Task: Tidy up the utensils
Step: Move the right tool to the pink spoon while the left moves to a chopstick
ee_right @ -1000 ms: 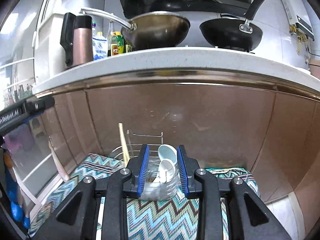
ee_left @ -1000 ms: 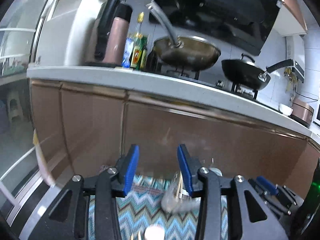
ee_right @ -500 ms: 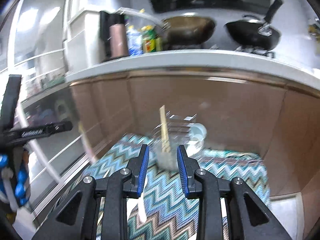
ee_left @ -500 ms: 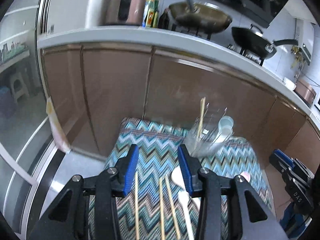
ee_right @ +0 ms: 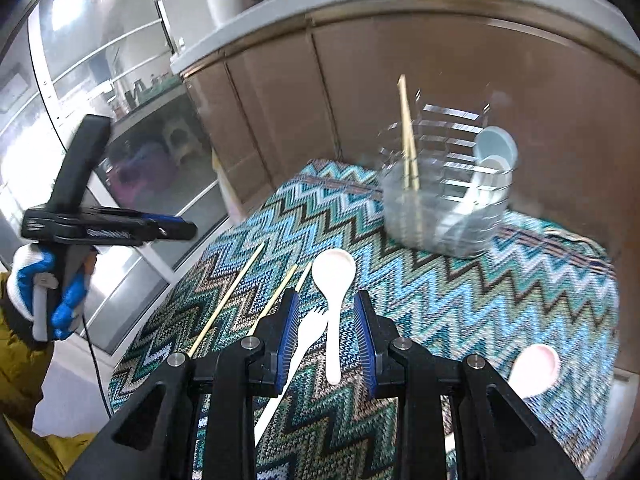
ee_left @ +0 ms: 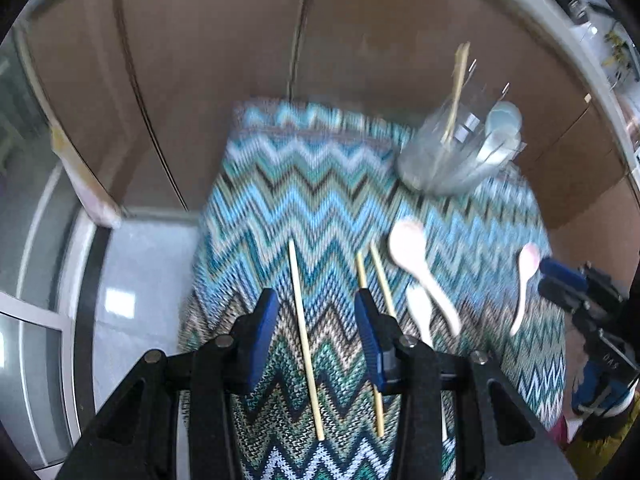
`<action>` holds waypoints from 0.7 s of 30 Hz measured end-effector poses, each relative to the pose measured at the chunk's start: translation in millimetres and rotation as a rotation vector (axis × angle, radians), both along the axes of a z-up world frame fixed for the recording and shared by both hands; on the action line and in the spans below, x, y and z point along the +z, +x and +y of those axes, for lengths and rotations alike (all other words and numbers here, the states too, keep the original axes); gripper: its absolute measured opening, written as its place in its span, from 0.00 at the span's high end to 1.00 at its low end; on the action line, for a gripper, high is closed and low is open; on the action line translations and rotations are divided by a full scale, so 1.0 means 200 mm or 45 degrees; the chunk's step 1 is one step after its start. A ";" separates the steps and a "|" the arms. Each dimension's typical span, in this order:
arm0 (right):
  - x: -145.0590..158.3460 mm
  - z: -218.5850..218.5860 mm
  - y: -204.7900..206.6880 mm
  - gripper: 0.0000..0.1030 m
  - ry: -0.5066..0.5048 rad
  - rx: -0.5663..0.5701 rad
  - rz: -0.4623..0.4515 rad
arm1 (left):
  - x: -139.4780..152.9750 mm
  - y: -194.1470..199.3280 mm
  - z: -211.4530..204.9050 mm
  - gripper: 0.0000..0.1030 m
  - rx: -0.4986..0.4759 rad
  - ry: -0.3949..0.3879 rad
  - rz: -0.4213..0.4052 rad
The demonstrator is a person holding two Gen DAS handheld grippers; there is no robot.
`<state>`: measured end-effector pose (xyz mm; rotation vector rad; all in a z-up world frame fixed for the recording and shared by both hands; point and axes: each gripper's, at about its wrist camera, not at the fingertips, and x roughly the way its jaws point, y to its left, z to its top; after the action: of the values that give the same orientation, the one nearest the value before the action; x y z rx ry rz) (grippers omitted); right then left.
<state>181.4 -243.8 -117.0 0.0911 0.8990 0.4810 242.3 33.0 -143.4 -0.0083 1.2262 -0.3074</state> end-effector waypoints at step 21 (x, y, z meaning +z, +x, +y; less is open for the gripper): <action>-0.38 0.23 0.46 0.80 -0.125 0.199 0.230 | -0.44 0.16 -0.36 0.73 -0.228 0.091 0.331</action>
<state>273.0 -198.4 -193.8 -0.0262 1.1110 0.5792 274.7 -38.9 -232.3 0.1272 1.4991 -0.4285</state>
